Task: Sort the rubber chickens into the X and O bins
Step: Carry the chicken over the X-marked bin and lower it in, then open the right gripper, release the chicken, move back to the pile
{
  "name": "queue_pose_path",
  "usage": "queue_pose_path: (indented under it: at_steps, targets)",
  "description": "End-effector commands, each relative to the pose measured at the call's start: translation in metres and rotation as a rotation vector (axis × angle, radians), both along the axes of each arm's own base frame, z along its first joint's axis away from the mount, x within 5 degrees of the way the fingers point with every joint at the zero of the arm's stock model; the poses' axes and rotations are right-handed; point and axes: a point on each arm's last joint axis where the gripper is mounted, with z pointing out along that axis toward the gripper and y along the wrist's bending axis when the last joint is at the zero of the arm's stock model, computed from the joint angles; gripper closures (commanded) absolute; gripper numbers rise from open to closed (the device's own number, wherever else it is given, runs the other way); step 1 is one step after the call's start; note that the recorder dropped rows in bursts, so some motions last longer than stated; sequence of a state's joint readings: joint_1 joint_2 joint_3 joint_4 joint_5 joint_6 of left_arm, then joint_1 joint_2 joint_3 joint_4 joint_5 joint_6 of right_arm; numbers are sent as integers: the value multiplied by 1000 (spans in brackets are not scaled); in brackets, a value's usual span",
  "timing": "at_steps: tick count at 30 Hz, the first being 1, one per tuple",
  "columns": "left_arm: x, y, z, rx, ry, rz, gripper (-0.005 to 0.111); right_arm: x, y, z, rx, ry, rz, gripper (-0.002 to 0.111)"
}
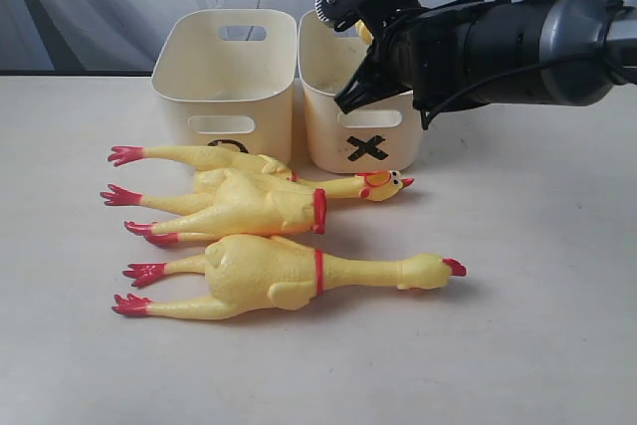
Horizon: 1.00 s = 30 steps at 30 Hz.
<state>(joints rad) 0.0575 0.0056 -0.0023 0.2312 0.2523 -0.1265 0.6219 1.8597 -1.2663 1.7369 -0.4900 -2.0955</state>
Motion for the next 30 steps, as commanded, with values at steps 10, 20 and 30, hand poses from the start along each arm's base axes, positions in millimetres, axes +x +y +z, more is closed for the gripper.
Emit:
queue_pose_path:
  at_steps: [10, 20, 30]
  targets:
    - [0, 0, 1, -5, -16, -1, 107, 2, 0, 3, -5, -16, 12, 62]
    - [0, 0, 1, -5, -16, -1, 107, 2, -5, 4, -22, -22, -35, 55]
    - [0, 0, 1, -5, -16, -1, 107, -11, -8, 43, 64, -84, -20, 55]
